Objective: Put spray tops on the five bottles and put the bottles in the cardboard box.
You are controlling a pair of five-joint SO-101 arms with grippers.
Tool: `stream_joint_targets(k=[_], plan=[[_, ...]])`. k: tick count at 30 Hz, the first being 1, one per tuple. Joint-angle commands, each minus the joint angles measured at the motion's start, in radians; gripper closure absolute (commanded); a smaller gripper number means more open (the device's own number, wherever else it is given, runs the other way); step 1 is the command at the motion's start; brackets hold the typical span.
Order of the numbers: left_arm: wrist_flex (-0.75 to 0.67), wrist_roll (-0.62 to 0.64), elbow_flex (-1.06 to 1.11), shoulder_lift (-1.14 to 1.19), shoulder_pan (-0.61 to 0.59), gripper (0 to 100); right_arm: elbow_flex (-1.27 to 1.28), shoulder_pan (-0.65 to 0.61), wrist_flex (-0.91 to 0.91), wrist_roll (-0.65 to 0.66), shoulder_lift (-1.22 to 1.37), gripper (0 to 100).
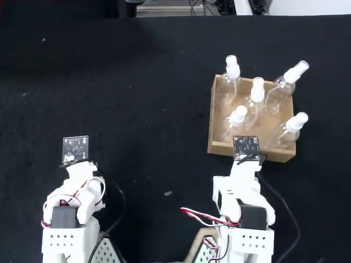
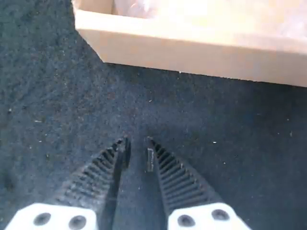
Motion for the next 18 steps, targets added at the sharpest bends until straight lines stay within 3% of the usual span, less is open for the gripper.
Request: stream_joint_targets(k=[1, 18], plan=[[0.003, -0.003, 0.024, -0.005, 0.004, 97, 0.007, -0.017, -0.012, 0.0, -0.102, 98.7], [0.005, -0.002, 0.024, -0.015, 0.004, 97, 0.007, -0.015, -0.014, 0.0, -0.099, 98.7]])
